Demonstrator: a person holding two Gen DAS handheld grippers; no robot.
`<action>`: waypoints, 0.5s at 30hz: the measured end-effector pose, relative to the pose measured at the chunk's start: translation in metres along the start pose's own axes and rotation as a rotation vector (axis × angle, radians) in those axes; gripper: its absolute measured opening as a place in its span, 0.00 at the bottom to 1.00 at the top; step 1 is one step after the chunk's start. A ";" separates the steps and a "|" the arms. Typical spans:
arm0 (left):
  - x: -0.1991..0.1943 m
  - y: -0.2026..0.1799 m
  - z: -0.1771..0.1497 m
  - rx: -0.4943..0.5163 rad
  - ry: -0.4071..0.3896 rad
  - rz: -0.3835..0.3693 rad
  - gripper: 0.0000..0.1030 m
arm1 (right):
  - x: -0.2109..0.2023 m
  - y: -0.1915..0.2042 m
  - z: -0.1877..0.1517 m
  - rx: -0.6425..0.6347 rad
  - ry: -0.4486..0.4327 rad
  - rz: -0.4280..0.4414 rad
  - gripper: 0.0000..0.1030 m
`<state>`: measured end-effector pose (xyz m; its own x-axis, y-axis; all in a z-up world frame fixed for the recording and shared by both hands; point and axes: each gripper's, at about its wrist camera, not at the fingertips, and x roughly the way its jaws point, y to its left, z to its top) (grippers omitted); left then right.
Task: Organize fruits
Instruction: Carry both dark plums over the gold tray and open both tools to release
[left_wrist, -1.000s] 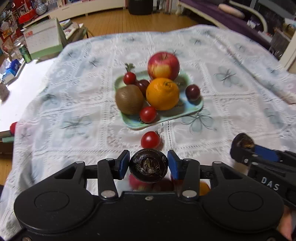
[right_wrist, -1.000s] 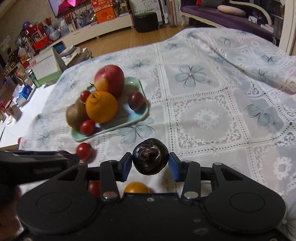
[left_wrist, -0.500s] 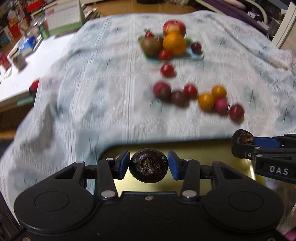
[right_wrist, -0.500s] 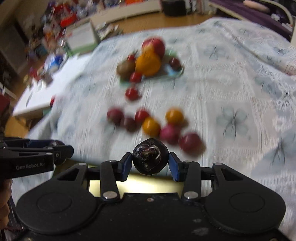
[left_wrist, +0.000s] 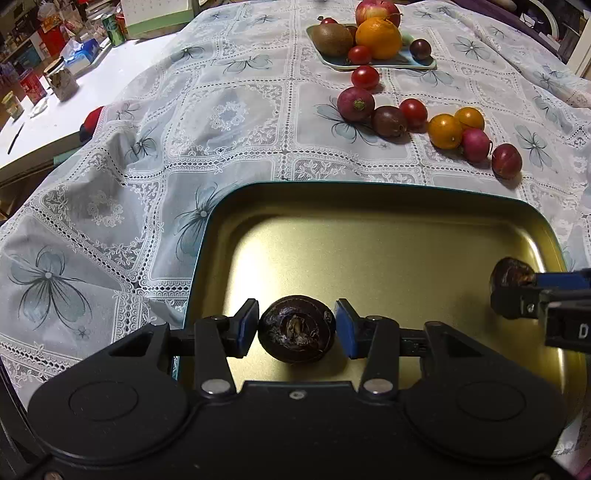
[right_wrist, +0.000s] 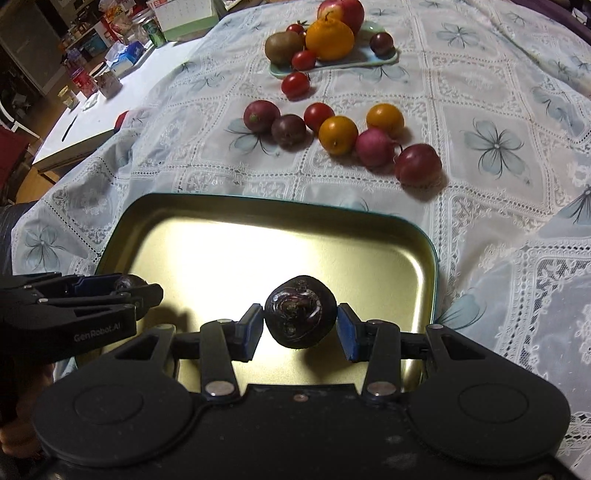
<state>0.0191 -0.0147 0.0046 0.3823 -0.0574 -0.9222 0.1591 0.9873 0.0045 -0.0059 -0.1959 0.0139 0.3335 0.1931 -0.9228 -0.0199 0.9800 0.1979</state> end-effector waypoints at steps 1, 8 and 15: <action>0.000 0.001 0.000 0.000 -0.001 -0.005 0.51 | 0.001 0.001 -0.001 0.002 0.005 -0.003 0.43; -0.006 -0.001 -0.001 0.003 -0.023 -0.015 0.50 | 0.007 0.002 -0.005 0.001 0.034 -0.012 0.43; -0.005 0.001 -0.003 -0.013 -0.010 -0.020 0.50 | 0.005 0.006 -0.006 -0.022 0.023 -0.026 0.44</action>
<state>0.0150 -0.0127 0.0084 0.3887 -0.0786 -0.9180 0.1549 0.9877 -0.0190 -0.0104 -0.1886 0.0088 0.3127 0.1679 -0.9349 -0.0325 0.9856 0.1661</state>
